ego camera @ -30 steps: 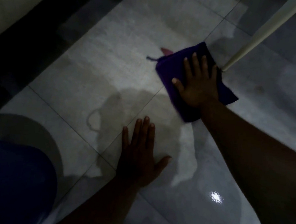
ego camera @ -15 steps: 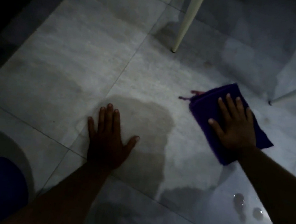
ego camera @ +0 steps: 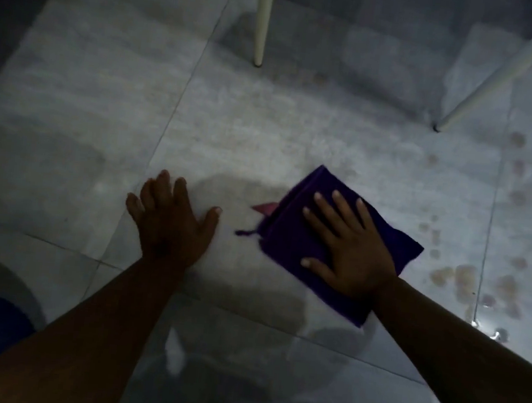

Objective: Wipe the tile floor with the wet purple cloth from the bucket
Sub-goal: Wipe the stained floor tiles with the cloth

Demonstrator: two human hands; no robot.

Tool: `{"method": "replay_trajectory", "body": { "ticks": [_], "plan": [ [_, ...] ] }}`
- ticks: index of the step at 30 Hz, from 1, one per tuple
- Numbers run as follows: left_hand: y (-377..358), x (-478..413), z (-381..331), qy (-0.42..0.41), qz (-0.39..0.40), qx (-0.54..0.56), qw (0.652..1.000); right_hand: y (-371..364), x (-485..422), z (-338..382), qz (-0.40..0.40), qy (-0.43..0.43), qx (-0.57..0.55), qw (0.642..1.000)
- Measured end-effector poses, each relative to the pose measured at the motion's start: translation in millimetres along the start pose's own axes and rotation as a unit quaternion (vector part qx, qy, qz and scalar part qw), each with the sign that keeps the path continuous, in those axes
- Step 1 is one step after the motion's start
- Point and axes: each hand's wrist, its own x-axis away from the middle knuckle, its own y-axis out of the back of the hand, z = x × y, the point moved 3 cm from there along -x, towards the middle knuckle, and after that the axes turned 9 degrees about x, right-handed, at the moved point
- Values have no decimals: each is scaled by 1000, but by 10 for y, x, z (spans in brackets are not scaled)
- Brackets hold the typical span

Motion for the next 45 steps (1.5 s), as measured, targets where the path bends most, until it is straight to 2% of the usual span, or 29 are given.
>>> {"method": "replay_trajectory", "body": {
  "ticks": [2,4,9,13,22,28,34,36,38,41,45],
  "plan": [
    [-9,-184,-304,-37,11,18,999,13,-35,-152,1,1,2,1000],
    [-144,-271,-578,-74,49,3,996,52,-203,-349,6,-35,-1,999],
    [-322,-233,-649,-78,36,-4,996,212,-904,-1041,-4,-114,0,994],
    [-306,-248,-690,-73,43,-7,996,387,-1562,-1261,-10,-144,-16,989],
    [-330,-263,-667,-56,64,-17,996,655,-2659,-1313,-12,-124,-31,992],
    [-328,-269,-659,-58,64,-13,996,669,-2649,-1608,-23,-115,-61,991],
    [-310,-277,-651,-75,44,-9,996,453,-1984,-1979,-16,-268,-71,961],
    [-312,-266,-666,-76,37,-8,996,404,-1770,-1863,-31,-328,-80,941],
    [-304,-261,-680,-73,40,-4,996,362,-1602,-1586,-29,-349,-87,933],
    [-292,-269,-677,-75,50,-8,996,313,-1284,-957,-29,-276,-73,958],
    [-315,-267,-632,-78,55,-17,995,68,-259,-209,-28,-40,-40,998]
  ]
}}
